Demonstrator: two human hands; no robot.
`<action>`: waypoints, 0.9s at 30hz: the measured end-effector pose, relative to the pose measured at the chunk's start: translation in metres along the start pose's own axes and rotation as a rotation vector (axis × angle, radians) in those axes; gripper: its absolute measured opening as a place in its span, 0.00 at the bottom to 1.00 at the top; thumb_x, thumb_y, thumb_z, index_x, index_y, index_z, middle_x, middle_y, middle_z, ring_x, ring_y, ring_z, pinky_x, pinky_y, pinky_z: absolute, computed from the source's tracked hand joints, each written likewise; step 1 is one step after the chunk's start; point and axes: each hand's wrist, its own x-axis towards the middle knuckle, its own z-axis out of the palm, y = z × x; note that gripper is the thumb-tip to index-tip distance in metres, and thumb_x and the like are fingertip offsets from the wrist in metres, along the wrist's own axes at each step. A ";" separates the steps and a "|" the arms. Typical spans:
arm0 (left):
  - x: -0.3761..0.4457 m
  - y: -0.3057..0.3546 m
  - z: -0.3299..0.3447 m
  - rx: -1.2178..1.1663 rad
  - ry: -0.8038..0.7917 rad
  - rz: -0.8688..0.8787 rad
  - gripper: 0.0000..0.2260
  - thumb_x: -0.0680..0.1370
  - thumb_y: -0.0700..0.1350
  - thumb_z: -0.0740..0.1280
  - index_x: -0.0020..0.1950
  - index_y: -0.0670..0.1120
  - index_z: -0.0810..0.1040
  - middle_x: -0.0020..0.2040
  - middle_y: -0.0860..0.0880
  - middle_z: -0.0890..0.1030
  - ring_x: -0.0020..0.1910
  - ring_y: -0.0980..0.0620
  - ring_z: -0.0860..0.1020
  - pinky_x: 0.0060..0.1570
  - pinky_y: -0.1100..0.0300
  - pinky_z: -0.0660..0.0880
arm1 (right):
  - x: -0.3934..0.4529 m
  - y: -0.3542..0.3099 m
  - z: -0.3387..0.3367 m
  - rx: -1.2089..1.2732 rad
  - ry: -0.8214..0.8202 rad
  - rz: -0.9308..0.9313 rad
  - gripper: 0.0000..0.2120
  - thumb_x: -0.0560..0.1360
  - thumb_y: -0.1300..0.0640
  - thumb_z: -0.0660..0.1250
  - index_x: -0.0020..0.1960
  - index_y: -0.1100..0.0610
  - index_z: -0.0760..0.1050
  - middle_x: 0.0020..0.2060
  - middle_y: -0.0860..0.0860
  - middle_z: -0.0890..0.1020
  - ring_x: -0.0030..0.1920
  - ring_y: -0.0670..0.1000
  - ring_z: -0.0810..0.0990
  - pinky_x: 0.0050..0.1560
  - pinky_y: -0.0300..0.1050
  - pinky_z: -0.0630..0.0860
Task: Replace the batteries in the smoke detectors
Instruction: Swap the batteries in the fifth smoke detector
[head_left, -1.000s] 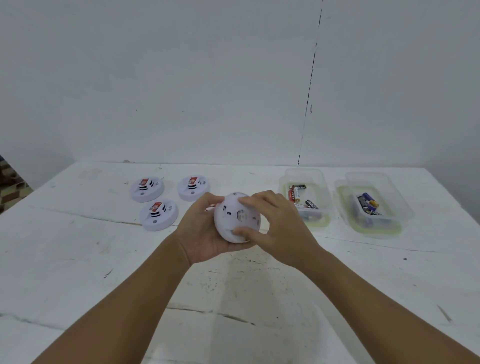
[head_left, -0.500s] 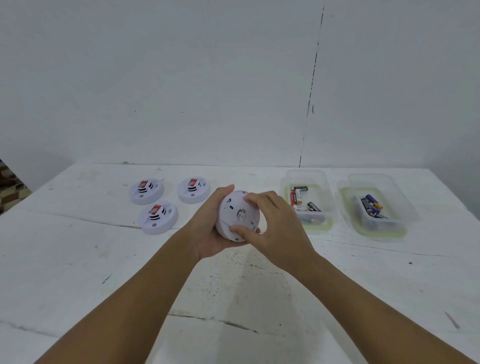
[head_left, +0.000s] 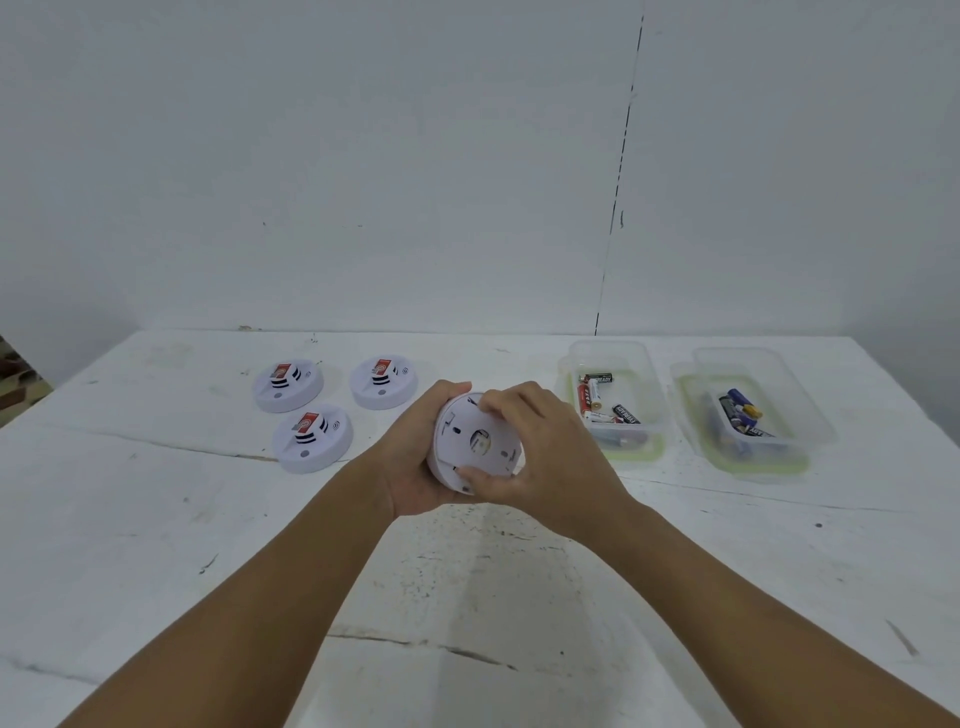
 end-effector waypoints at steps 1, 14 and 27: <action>0.000 0.000 0.000 -0.002 0.000 0.002 0.19 0.80 0.60 0.64 0.45 0.48 0.87 0.52 0.43 0.85 0.50 0.43 0.83 0.55 0.46 0.78 | 0.000 0.000 0.000 0.004 0.004 0.005 0.30 0.69 0.38 0.75 0.66 0.52 0.75 0.56 0.45 0.75 0.54 0.47 0.74 0.57 0.50 0.74; 0.007 -0.007 -0.011 -0.223 0.121 0.131 0.19 0.82 0.59 0.63 0.62 0.49 0.84 0.57 0.42 0.86 0.53 0.40 0.83 0.54 0.42 0.80 | -0.038 0.018 0.002 0.012 0.002 0.084 0.28 0.67 0.43 0.76 0.61 0.54 0.73 0.52 0.45 0.73 0.51 0.49 0.72 0.51 0.42 0.73; 0.014 -0.022 -0.011 -0.331 0.073 0.136 0.21 0.82 0.60 0.62 0.62 0.46 0.84 0.60 0.38 0.84 0.59 0.34 0.80 0.64 0.36 0.74 | -0.059 0.035 0.011 -0.086 -0.289 0.239 0.34 0.70 0.31 0.59 0.69 0.49 0.74 0.58 0.43 0.73 0.56 0.46 0.72 0.55 0.42 0.73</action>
